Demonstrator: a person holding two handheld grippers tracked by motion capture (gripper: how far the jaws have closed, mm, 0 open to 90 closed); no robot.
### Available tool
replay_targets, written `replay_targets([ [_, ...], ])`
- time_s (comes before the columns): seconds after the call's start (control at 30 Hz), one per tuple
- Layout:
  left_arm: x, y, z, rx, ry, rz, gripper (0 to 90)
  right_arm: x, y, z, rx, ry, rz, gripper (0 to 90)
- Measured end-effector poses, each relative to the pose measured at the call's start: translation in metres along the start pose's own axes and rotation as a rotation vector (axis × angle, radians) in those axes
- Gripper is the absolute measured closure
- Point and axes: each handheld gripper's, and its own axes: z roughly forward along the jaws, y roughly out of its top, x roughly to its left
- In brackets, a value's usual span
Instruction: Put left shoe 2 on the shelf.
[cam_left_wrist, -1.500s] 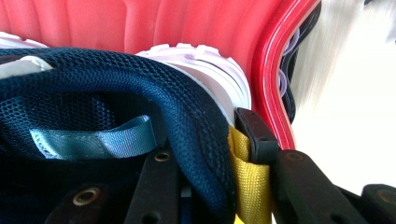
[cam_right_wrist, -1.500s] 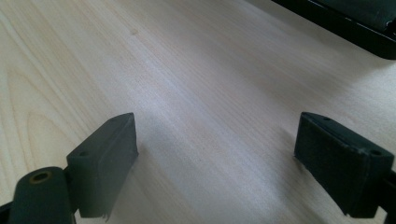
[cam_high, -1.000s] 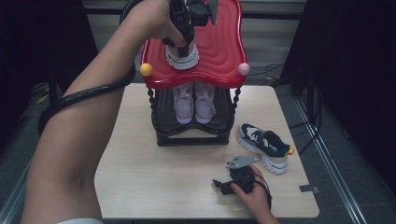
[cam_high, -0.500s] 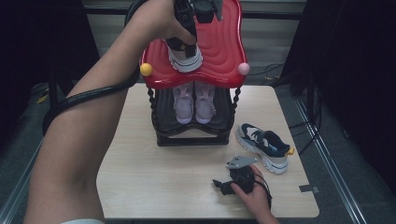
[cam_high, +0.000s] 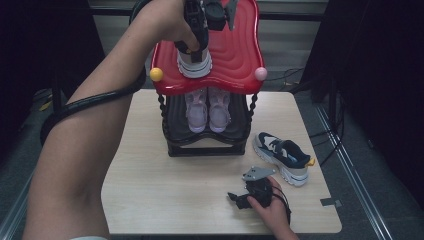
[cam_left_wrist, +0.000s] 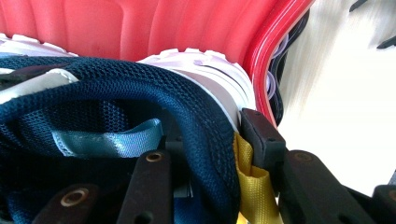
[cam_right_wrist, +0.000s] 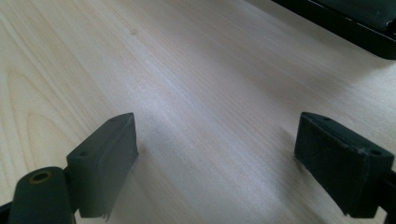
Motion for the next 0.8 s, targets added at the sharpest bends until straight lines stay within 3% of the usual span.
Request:
replay_targets([
  [0.27,0.0009,-0.0018,-0.0005,-0.003,0.005,0.010,64.7,0.0000,0.0000,0.0000,0.000,0.000,0.000,12.7],
  [0.5,0.0033,-0.0034,0.0002,-0.015,0.010,-0.037,59.2,0.0000,0.0000,0.0000,0.000,0.000,0.000,12.7],
  [0.8,0.0032,-0.0008,-0.0028,-0.042,0.018,-0.055,50.9,0.0000,0.0000,0.0000,0.000,0.000,0.000,12.7],
])
